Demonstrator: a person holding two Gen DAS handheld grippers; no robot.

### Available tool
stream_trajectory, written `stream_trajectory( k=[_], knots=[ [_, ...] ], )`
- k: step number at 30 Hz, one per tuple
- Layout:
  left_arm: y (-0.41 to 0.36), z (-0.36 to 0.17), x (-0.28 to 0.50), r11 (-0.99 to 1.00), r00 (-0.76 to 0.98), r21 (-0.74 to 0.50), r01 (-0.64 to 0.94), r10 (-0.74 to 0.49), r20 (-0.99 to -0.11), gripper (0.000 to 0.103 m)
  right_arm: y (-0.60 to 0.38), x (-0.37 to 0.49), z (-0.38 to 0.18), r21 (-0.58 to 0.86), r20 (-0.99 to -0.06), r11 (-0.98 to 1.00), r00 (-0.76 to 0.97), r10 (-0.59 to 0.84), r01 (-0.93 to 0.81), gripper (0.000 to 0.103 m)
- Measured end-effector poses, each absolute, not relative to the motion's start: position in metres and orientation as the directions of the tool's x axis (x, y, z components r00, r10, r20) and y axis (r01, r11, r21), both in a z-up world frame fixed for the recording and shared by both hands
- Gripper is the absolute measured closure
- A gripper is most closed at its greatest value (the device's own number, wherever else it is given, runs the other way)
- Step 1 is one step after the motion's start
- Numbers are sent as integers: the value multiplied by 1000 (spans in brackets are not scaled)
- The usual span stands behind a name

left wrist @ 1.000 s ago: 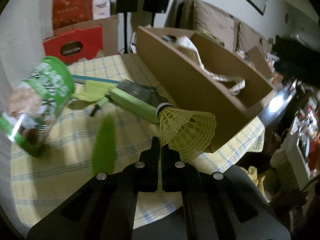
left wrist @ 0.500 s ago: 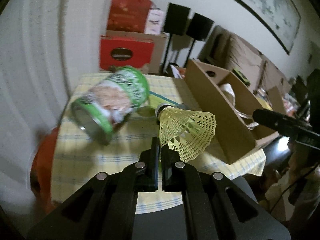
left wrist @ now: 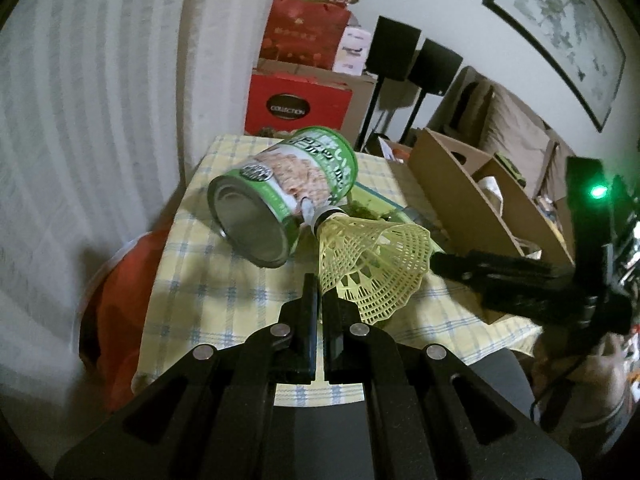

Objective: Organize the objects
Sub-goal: 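Close the right tool on the green leaf-shaped spatula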

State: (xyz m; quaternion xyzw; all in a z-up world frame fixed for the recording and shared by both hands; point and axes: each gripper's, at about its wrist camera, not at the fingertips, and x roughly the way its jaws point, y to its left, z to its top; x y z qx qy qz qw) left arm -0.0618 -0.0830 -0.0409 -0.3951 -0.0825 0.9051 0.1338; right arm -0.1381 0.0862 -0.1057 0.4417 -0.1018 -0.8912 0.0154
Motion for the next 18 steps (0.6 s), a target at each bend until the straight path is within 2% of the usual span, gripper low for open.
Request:
stream_trajectory(
  k=[10,18],
  knots=[
    [-92,-46,-58,-951,-657,-258,-172,306,-689,101,66,-167,-154,143,-843,-982,-535,-56,-122,45],
    [-95,-49,-60,-947,-654,-267,-177,316,-687,101,55,-171,-167,88,-842,-989,-539,-10,-119,45]
  ],
)
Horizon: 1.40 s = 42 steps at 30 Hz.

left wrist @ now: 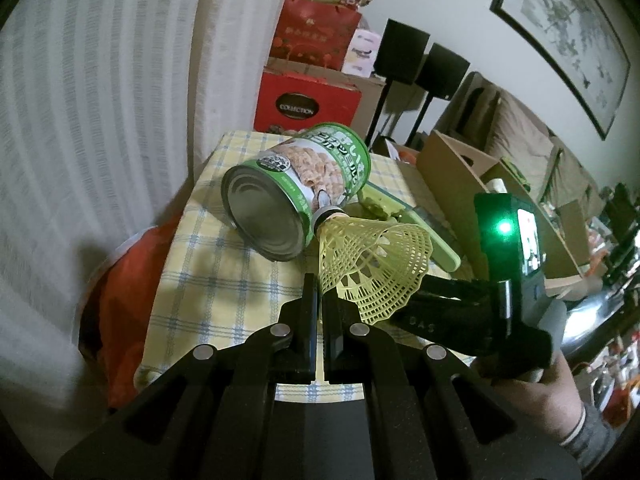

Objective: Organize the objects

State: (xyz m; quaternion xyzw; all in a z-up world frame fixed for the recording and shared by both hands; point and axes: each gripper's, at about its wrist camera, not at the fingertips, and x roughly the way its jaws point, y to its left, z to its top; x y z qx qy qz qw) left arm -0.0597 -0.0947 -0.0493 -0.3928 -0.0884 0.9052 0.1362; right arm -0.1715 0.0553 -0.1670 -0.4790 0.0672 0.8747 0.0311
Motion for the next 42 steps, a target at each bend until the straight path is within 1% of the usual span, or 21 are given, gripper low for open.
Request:
stream_trajectory(
  k=[4,6,7,8,12,13,15,17,27,32,42],
  knots=[
    [-94,-53,-60,-943,-646,-278,-181,327,-689,101,45,-172,-171,-17,-840,-996,-539,64,-91,48],
    [-93,-53,-60,-943,-644,-278,-182,328,-691,101,43,-170,-171,-24,-836,-997,-546,61,-74,54],
    [-92,-54,-61,-943,-644,-277,-182,328,-692,101,44,-170,-170,-33,-835,-997,-546,68,-73,63],
    [-92,-54,-60,-943,-643,-278,-183,329,-691,101,44,-170,-170,-38,-835,-997,-545,69,-68,68],
    [-90,-53,-60,-942,-643,-279,-186,331,-691,101,53,-169,-170,-3,-840,-998,-541,37,-65,70],
    [-90,-53,-59,-942,-642,-279,-188,333,-691,101,56,-167,-168,14,-837,-998,-546,23,-64,73],
    [-89,-53,-59,-941,-641,-280,-191,335,-690,101,60,-165,-163,40,-829,-997,-559,3,-63,86],
    [-86,-53,-58,-941,-640,-279,-194,336,-691,101,64,-163,-156,66,-823,-996,-568,-20,-61,92],
    [-85,-54,-59,-939,-635,-285,-194,342,-692,101,86,-155,-153,100,-836,-990,-548,-32,-95,91],
    [-84,-54,-60,-934,-632,-294,-201,353,-690,101,88,-158,-157,129,-838,-990,-540,-78,-58,89],
    [-83,-57,-60,-935,-627,-295,-198,353,-694,101,45,-149,-153,48,-824,-997,-562,-74,62,90]
  ],
)
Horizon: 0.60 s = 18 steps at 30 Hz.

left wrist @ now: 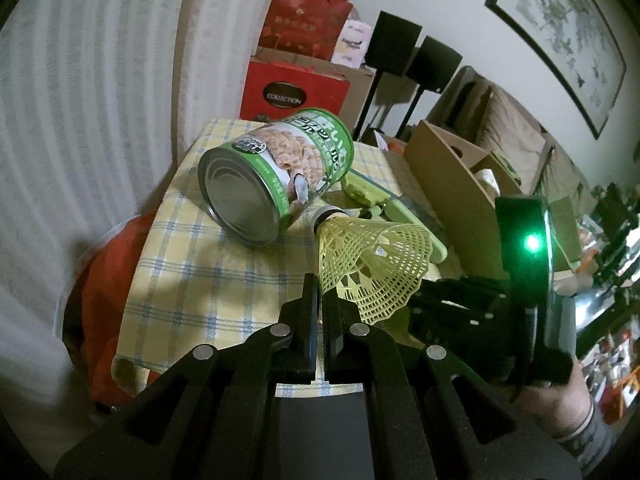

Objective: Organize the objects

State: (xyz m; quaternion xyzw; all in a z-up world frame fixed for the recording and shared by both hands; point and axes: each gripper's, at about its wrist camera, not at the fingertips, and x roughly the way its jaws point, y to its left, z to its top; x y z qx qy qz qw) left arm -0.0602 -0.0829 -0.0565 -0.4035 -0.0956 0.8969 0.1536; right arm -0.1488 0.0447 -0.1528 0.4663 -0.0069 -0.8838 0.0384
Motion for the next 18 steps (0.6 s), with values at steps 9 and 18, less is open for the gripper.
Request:
stream_trajectory(
  k=[9,18],
  knots=[
    [-90,-59,-58,-935,-632,-303,-183,348,-692,101,16,-141,-151,18,-816,-989,-569,-99,145,91],
    [-98,-60,-58,-934,-633,-315,-169,348,-692,101,-2,-145,-161,-14,-833,-987,-548,-76,159,91]
  ],
)
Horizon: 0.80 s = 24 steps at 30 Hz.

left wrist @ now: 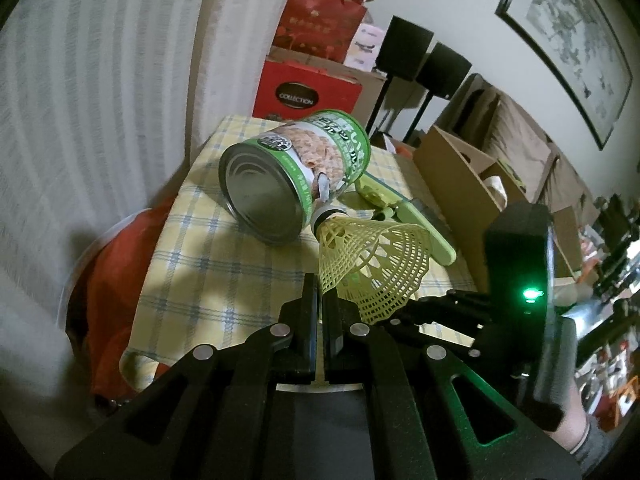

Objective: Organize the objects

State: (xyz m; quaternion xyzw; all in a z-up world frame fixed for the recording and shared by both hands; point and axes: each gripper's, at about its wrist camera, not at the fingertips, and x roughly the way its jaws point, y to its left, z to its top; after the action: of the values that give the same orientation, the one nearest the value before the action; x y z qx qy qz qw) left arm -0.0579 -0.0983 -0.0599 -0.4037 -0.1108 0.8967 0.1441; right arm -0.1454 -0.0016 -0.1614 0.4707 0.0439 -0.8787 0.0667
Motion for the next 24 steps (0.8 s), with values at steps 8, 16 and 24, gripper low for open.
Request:
stream_trajectory(
  k=[8,16,24],
  knots=[
    [-98,-58,-56,-931,-636,-319,-178,356,-685,101,19,-147,-161,64,-830,-993,-547,-109,101,75],
    [-97,-59,-57,-930,-632,-320,-180,359,-687,101,7,-145,-167,-20,-834,-992,-549,-52,124,54],
    [-96,-59,-57,-928,-628,-324,-182,363,-688,101,18,-144,-173,48,-842,-991,-529,-108,125,71]
  ],
)
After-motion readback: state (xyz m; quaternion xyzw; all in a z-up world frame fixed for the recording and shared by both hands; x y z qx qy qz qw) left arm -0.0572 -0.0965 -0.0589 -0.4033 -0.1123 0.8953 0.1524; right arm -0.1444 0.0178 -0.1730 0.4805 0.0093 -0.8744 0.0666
